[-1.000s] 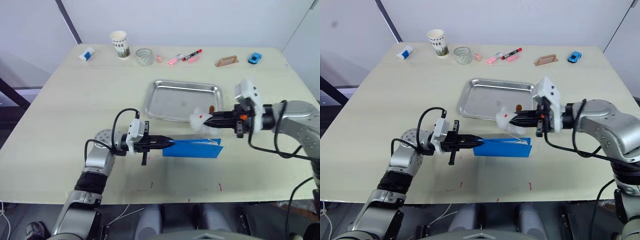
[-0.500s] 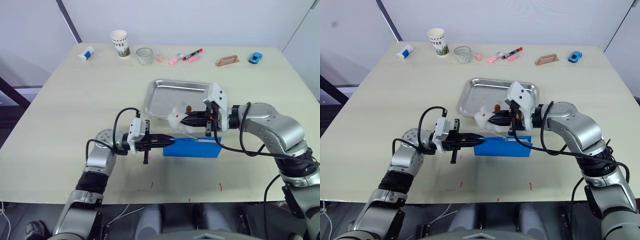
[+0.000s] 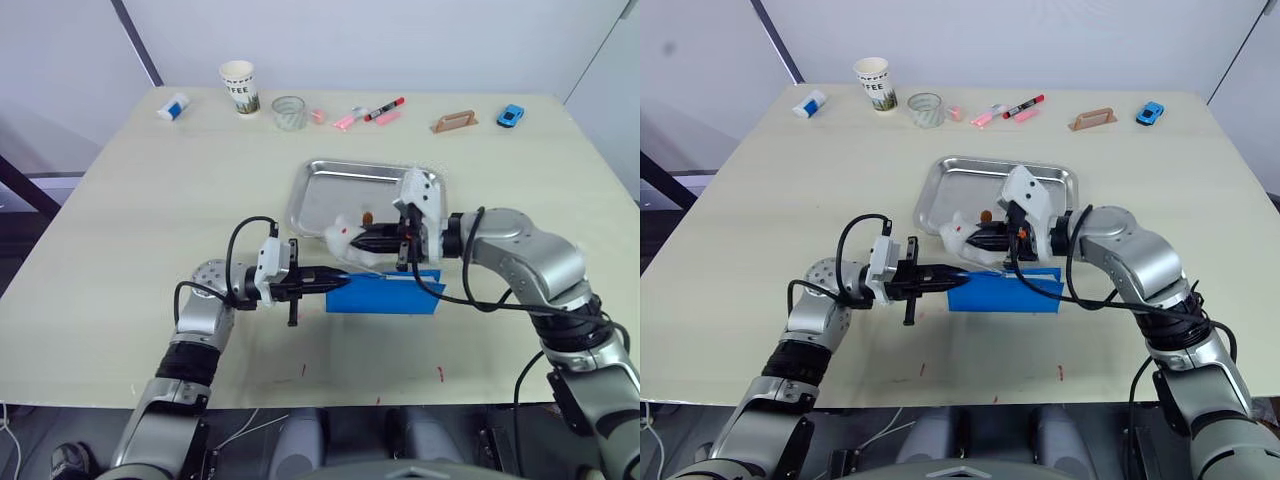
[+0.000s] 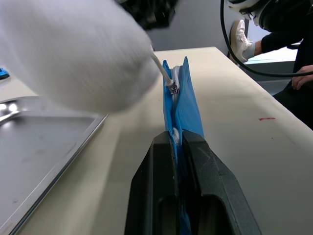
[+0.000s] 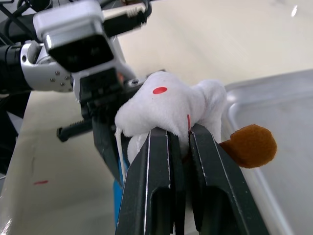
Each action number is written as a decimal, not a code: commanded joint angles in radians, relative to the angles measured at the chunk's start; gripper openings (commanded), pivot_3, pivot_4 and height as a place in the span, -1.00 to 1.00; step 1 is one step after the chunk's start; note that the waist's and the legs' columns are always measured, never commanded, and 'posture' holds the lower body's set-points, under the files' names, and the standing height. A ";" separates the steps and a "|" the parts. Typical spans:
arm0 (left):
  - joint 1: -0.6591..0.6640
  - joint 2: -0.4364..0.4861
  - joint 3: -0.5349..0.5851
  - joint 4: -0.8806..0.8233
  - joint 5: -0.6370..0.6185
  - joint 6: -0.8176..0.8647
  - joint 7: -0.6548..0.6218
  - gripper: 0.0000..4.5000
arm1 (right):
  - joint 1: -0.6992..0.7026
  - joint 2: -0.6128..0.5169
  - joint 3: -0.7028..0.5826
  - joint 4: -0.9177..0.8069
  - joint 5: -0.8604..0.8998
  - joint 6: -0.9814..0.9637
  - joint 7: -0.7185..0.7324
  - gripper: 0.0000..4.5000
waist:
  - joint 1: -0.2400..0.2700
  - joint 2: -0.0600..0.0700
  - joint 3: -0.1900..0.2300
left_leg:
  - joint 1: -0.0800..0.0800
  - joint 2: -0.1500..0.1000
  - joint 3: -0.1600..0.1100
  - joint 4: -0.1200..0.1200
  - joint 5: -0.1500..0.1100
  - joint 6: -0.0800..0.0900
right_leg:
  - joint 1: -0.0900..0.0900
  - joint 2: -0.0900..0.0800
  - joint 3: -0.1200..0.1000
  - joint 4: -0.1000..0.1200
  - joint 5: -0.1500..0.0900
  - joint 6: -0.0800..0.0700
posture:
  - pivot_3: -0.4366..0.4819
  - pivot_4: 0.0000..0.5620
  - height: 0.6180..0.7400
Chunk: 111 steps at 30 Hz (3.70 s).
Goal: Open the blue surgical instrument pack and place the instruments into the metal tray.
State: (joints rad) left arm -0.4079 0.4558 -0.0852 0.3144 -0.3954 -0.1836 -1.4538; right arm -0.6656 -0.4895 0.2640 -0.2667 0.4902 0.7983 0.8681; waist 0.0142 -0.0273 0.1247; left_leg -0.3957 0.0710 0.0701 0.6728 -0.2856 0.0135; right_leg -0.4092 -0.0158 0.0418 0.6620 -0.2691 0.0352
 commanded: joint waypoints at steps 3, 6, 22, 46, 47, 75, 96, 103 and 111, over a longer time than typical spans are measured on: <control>0.027 0.012 -0.014 0.021 0.024 0.007 -0.001 -1.00 | 0.074 -0.071 -0.130 -0.196 0.095 0.034 0.005 -0.99 | 0.000 0.000 0.000 | 0.000 0.000 -0.001 0.000 0.000 0.000 | 0.000 0.000 0.000 0.000 0.000 0.000 | -0.05 -0.47 1.00; 0.028 0.014 -0.012 0.019 0.029 0.011 0.012 -1.00 | 0.174 -0.114 -0.167 -0.320 0.127 0.033 -0.008 -0.99 | -0.001 0.000 -0.001 | 0.000 0.000 -0.001 0.000 0.000 0.000 | 0.000 0.000 0.000 0.000 0.000 0.000 | -0.05 -0.47 1.00; 0.015 0.021 -0.029 0.008 0.030 0.028 0.012 -1.00 | 0.297 -0.180 -0.033 -0.400 0.058 -0.027 -0.007 -0.99 | -0.002 0.001 -0.003 | 0.001 0.000 -0.001 0.000 0.000 0.000 | 0.001 0.001 0.000 -0.001 0.000 0.000 | -0.05 -0.47 1.00; 0.032 0.040 -0.019 -0.056 -0.003 0.067 -0.015 -1.00 | 0.356 -0.277 -0.236 -0.363 0.214 -0.073 0.150 0.79 | -0.001 0.001 -0.003 | 0.000 0.000 -0.001 0.000 0.000 0.000 | 0.001 0.001 0.000 -0.001 0.000 0.000 | -0.05 -0.47 1.00; 0.032 0.039 -0.018 -0.058 -0.006 0.068 -0.017 -1.00 | 0.388 -0.286 -0.263 -0.358 0.197 -0.097 0.145 0.90 | 0.000 0.001 -0.003 | 0.000 0.000 -0.002 0.000 0.000 0.000 | 0.001 0.001 0.000 -0.001 0.000 0.000 | -0.05 -0.47 1.00; 0.022 0.047 -0.016 -0.120 -0.022 0.119 -0.016 -1.00 | 0.428 -0.133 -0.220 0.136 0.013 -0.548 0.355 0.96 | 0.000 0.002 -0.003 | 0.001 0.000 0.000 0.000 0.000 0.000 | 0.001 0.001 0.001 0.000 0.000 0.000 | -0.05 -0.47 1.00; 0.034 0.044 -0.003 -0.093 -0.033 0.110 -0.021 -1.00 | 0.383 -0.100 -0.189 0.229 -0.023 -0.602 0.404 -0.99 | -0.001 0.002 -0.003 | 0.001 0.000 0.000 0.000 0.000 0.000 | 0.001 0.001 0.001 0.000 0.000 0.000 | -0.05 -0.47 1.00; 0.075 0.100 0.105 -0.200 -0.190 0.341 0.032 -0.50 | 0.370 -0.107 -0.199 0.229 -0.021 -0.594 0.410 -1.00 | -0.003 0.002 -0.002 | 0.001 0.000 0.000 0.000 0.000 0.000 | 0.000 0.002 0.001 0.000 0.000 0.000 | -0.05 -0.47 1.00; 0.262 0.323 0.281 -0.436 -0.412 0.669 0.041 0.89 | 0.338 -0.126 -0.208 0.260 -0.026 -0.591 0.430 -1.00 | 0.000 0.003 -0.002 | 0.001 0.001 0.000 0.000 0.000 0.000 | 0.000 0.000 0.001 0.000 0.000 0.000 | -0.05 -0.47 1.00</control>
State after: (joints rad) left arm -0.1558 0.7638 0.1699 -0.0594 -0.7602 0.4442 -1.4117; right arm -0.3073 -0.6046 0.0765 0.0065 0.4574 0.2160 1.2895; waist 0.0147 -0.0243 0.1228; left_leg -0.3945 0.0716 0.0701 0.6725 -0.2856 0.0134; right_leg -0.4088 -0.0160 0.0422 0.6622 -0.2693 0.0352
